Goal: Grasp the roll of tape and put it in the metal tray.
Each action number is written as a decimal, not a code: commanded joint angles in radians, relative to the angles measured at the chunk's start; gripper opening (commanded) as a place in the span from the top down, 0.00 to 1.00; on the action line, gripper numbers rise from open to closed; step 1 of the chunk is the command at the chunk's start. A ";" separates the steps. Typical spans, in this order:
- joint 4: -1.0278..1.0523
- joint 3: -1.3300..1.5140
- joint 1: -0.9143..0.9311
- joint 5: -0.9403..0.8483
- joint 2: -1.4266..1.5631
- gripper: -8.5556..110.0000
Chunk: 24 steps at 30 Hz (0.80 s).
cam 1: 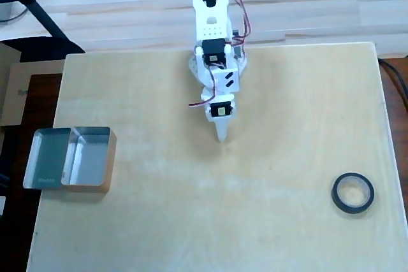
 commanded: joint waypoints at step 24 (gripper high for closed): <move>-0.009 0.002 0.006 -0.008 0.296 0.93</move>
